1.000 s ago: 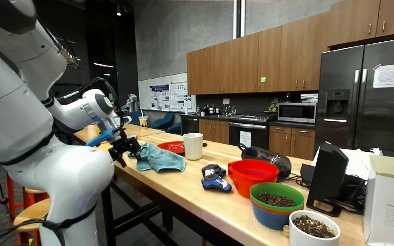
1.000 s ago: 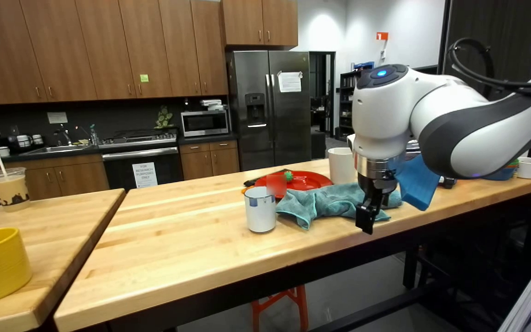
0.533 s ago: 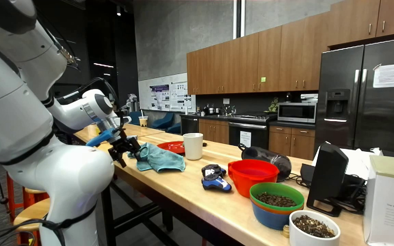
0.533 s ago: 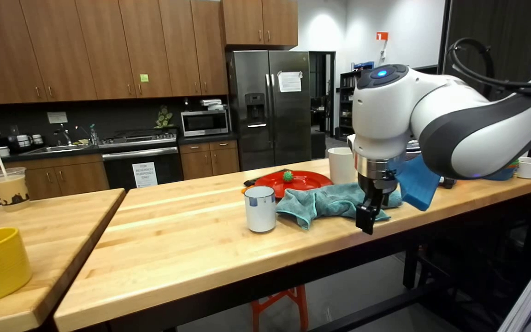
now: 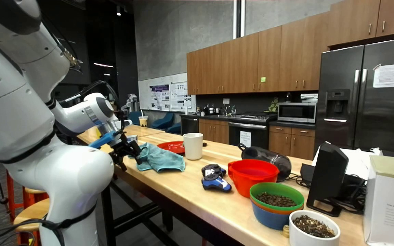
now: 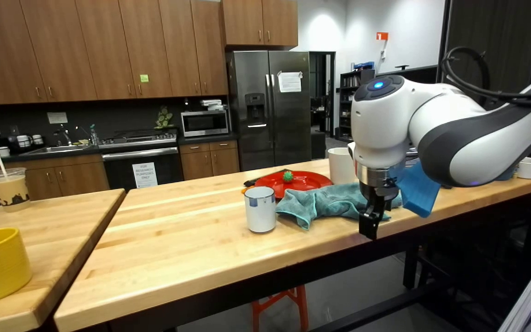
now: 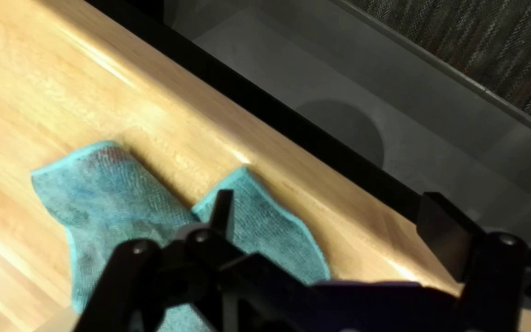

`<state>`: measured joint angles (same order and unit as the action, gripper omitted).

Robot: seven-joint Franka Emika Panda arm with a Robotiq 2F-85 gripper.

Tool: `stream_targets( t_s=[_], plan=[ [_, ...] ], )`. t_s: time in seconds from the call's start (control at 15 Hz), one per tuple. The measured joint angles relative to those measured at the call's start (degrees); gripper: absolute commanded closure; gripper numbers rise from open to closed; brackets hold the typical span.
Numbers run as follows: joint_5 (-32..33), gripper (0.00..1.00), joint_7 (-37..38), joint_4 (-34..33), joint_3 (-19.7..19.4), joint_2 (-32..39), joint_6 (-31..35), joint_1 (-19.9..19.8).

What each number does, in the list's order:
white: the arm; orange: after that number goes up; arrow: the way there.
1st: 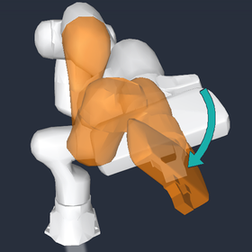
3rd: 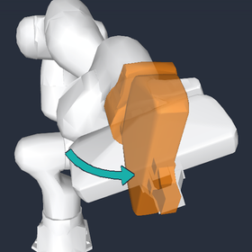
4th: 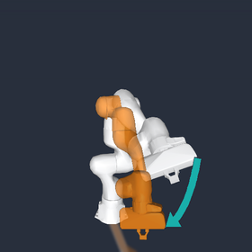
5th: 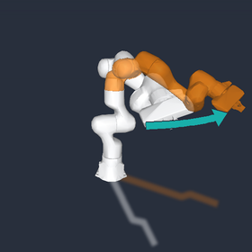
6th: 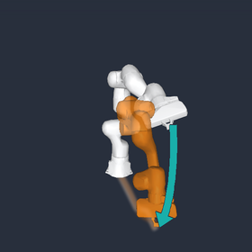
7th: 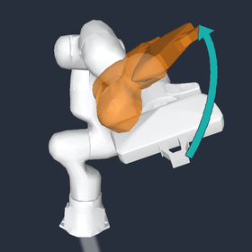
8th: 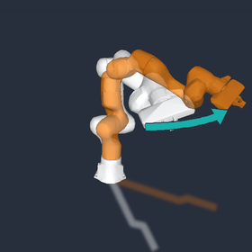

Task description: Wipe the table with the blue towel

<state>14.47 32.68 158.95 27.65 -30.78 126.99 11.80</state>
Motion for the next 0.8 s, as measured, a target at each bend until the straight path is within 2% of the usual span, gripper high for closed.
stream_targets(
  t_s=[0.8],
  plan=[
    [3.4, 0.00, 0.0, -3.4, -1.5, -0.3, 0.1, -2.7]
  ],
)
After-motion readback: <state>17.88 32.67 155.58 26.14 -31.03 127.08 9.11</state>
